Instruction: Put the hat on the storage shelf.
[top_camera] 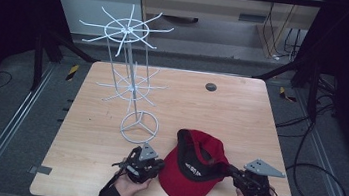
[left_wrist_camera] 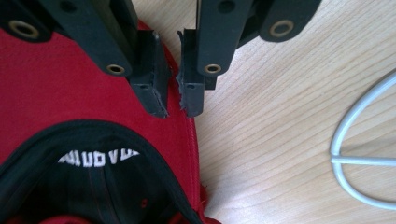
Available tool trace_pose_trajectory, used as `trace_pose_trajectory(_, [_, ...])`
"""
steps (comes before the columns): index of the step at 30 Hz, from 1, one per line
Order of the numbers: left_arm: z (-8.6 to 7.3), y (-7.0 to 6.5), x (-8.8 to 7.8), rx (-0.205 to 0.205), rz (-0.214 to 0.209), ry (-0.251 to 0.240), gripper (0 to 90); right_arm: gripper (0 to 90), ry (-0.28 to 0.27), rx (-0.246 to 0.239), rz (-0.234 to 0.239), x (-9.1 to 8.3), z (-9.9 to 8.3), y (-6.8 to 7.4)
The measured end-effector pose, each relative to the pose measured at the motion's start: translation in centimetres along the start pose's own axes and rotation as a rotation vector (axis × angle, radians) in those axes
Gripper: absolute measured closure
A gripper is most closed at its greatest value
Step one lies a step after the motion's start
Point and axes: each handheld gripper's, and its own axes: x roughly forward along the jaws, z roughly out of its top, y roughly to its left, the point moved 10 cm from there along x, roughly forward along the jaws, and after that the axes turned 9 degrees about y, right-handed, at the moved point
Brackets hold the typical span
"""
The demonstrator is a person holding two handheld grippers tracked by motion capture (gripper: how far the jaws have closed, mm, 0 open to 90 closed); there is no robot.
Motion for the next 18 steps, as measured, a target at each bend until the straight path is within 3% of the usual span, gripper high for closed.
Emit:
trace_pose_trajectory(2, [0.0, -0.3, 0.3, 0.0, -0.011, 0.006, 84.7, 87.7, -0.058, -0.008, 0.005, -0.7, 1.5, 0.2])
trace_pose_trajectory(7, [-0.2, -0.8, 1.0, 0.01, -0.025, 0.022, 86.1, 87.8, -0.117, -0.015, 0.019, -1.7, 3.3, 0.9])
trace_pose_trajectory(12, [0.0, -1.1, 1.5, 0.006, -0.043, 0.022, 87.7, 87.7, -0.143, -0.031, 0.033, -2.1, 5.4, 1.7])
trace_pose_trajectory(13, [0.0, -1.7, 1.7, -0.001, -0.089, 0.022, 87.9, 87.7, -0.142, -0.035, 0.036, -2.0, 5.9, 1.9])
trace_pose_trajectory(18, [0.0, -1.9, 1.7, 0.033, -0.072, 0.017, 86.3, 87.8, -0.132, -0.048, 0.009, -1.2, 7.8, 2.6])
